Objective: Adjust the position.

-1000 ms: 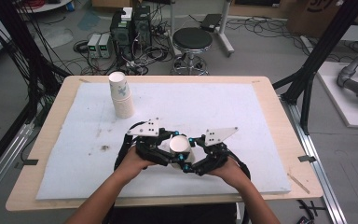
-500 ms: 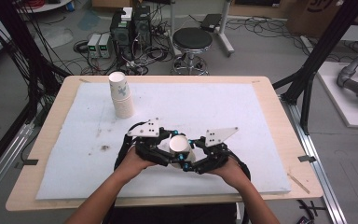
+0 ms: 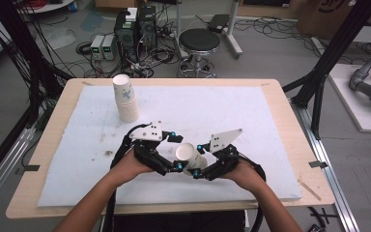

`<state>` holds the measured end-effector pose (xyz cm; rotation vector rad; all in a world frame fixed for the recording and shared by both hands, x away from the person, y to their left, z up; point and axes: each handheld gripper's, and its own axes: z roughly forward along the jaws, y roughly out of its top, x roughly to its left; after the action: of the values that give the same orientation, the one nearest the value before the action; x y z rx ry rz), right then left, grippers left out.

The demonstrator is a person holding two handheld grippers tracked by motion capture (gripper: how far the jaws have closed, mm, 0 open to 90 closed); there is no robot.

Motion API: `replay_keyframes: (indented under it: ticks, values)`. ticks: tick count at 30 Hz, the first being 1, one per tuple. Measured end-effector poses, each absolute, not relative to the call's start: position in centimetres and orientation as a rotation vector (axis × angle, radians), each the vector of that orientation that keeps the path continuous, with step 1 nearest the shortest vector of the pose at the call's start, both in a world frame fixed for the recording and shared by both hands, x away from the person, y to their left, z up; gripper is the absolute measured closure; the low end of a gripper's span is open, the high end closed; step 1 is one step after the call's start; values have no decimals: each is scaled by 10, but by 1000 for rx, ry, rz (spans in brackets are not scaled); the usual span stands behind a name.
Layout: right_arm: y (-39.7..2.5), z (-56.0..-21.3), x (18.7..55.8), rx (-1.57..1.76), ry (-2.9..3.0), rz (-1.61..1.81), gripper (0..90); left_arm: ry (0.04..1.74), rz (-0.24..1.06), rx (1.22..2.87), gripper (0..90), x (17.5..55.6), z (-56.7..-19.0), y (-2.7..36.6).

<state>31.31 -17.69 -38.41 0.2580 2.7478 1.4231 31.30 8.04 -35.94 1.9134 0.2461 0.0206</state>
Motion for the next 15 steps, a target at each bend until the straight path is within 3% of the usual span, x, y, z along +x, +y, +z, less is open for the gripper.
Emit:
replay_keyframes:
  ticks: [15]
  values:
    - [-166, -367, 313, 158, 2854, 1190, 338, 180, -11, 2070, 148, 313, -351, 77]
